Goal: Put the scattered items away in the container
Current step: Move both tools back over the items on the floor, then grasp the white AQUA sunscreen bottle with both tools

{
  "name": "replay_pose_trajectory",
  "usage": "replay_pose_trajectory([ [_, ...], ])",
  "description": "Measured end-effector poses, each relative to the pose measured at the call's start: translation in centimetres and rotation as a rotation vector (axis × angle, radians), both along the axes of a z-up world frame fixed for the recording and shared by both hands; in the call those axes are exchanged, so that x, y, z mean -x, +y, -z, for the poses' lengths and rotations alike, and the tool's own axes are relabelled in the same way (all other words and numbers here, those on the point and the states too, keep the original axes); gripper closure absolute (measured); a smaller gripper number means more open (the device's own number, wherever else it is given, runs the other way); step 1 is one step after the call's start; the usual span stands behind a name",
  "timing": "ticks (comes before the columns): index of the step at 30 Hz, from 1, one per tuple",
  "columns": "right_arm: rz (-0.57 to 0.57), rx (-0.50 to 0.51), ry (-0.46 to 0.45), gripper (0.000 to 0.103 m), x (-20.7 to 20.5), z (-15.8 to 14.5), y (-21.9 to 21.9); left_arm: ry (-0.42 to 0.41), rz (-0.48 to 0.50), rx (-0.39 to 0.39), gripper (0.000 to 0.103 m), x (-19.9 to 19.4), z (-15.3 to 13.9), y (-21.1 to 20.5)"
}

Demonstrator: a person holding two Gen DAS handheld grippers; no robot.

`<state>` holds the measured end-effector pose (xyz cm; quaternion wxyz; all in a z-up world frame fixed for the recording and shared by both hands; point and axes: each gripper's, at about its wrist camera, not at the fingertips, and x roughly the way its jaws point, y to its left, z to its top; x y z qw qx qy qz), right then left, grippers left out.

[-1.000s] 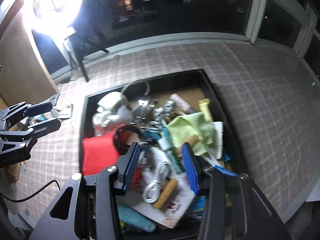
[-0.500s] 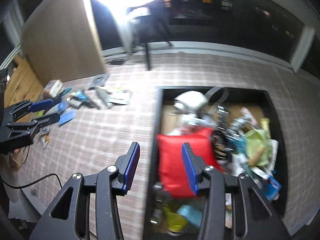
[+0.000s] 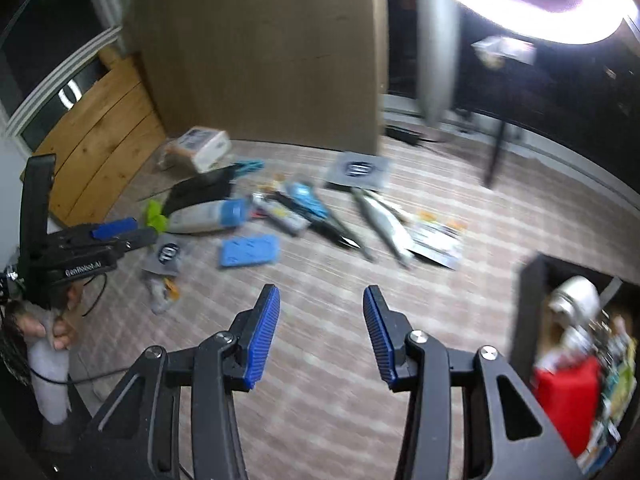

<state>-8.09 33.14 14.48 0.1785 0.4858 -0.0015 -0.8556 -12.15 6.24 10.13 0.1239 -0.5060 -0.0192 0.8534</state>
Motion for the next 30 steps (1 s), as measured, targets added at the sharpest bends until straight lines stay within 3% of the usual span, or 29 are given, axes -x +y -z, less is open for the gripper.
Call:
replay_pose_trajectory([
  [5,-0.074,0.010,-0.024,0.061,3.2,1.3,-5.6,-0.030,-0.065,-0.024,0.048,1.4,2.0,-2.8],
  [12,-0.138,0.014,-0.074,0.061,7.1,4.0,-11.0,-0.057,-0.072,-0.025,0.048,3.5,3.9,-4.3],
  [30,-0.158,0.032,-0.203,0.061,12.0,9.4,-14.5,-0.104,-0.032,-0.015,0.046,6.2,7.6,-4.2],
])
